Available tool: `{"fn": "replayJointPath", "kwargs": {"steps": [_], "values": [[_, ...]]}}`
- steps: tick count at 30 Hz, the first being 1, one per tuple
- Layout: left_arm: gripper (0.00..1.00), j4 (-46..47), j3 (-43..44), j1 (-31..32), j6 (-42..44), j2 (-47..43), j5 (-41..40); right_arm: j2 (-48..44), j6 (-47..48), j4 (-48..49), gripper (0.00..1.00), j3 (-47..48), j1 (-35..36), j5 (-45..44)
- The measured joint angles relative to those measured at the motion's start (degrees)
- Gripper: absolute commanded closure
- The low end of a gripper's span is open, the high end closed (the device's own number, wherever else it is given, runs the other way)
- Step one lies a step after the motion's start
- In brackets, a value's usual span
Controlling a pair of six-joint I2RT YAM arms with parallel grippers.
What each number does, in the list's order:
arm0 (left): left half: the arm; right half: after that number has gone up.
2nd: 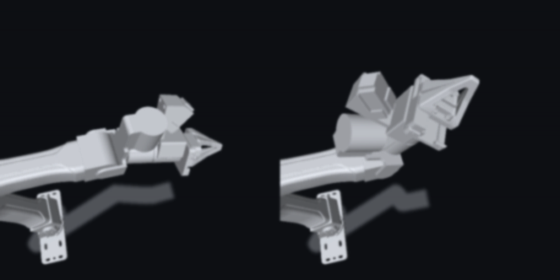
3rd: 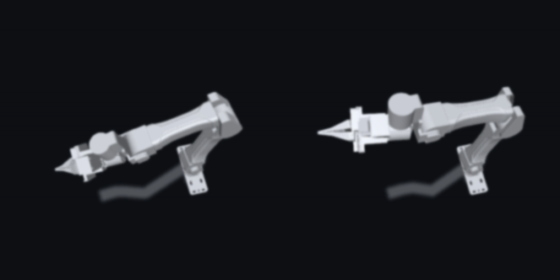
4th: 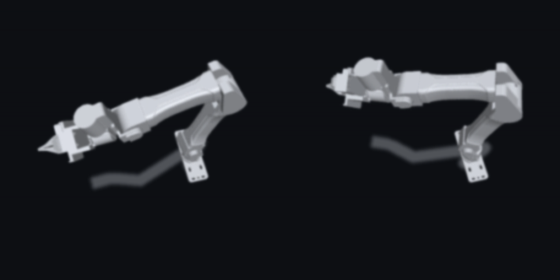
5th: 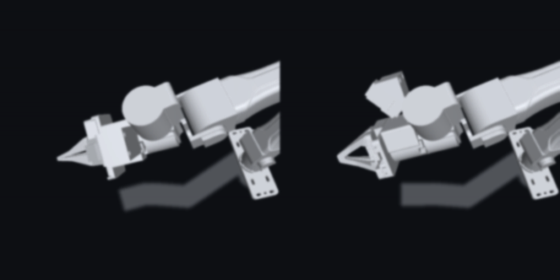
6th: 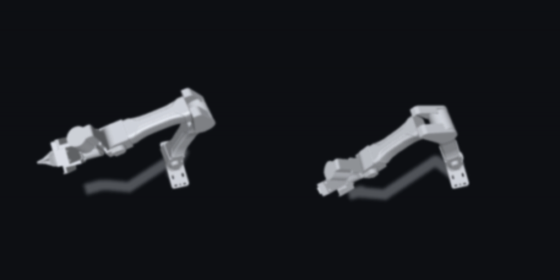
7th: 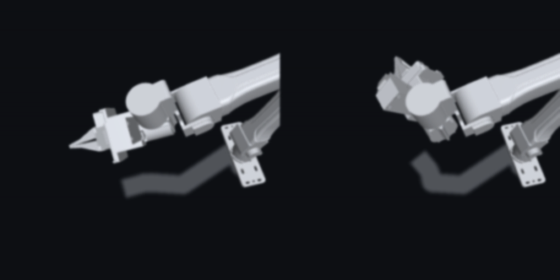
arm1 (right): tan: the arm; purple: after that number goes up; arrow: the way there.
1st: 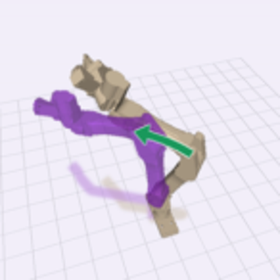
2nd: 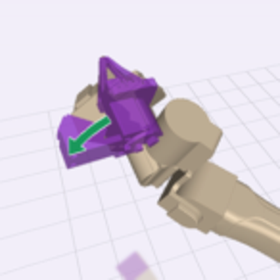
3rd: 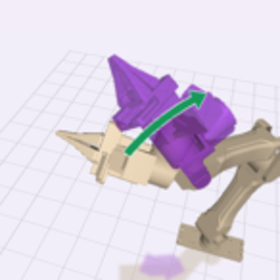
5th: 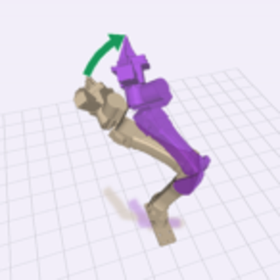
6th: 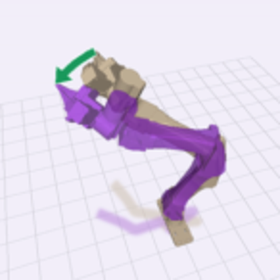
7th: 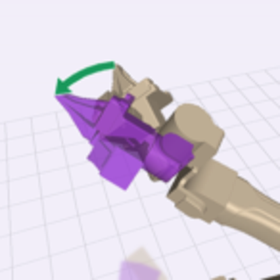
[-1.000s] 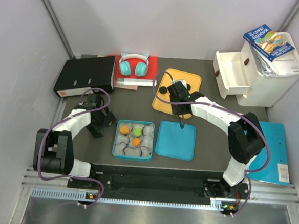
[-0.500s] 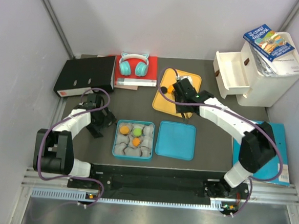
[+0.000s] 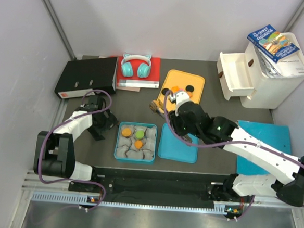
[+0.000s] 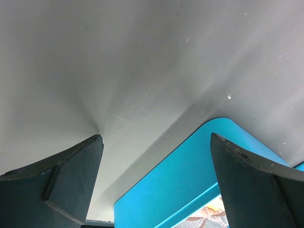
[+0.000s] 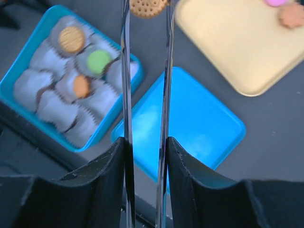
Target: Pack the cookies
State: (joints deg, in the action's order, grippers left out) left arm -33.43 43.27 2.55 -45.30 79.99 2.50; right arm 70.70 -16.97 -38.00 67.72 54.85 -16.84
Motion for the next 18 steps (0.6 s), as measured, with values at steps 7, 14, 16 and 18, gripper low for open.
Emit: {"fn": "replayJointPath", "kwargs": {"steps": [7, 14, 16, 18], "values": [[0.02, 0.0, 0.0, 0.0, 0.0, 0.0, 0.0, -2.8, -1.3, -3.4, 0.73, -1.7, 9.4, 0.3], [0.02, 0.0, 0.0, 0.0, 0.0, 0.0, -0.2, -2.6, -4.3, -5.6, 0.74, -4.0, 16.9, 0.1], [0.02, 0.0, 0.0, 0.0, 0.0, 0.0, -0.2, -2.4, -5.2, -6.2, 0.74, -4.6, 17.7, 0.1], [0.02, 0.0, 0.0, 0.0, 0.0, 0.0, -0.2, -2.1, -5.9, -6.5, 0.74, -5.2, 18.3, 0.1]]}}
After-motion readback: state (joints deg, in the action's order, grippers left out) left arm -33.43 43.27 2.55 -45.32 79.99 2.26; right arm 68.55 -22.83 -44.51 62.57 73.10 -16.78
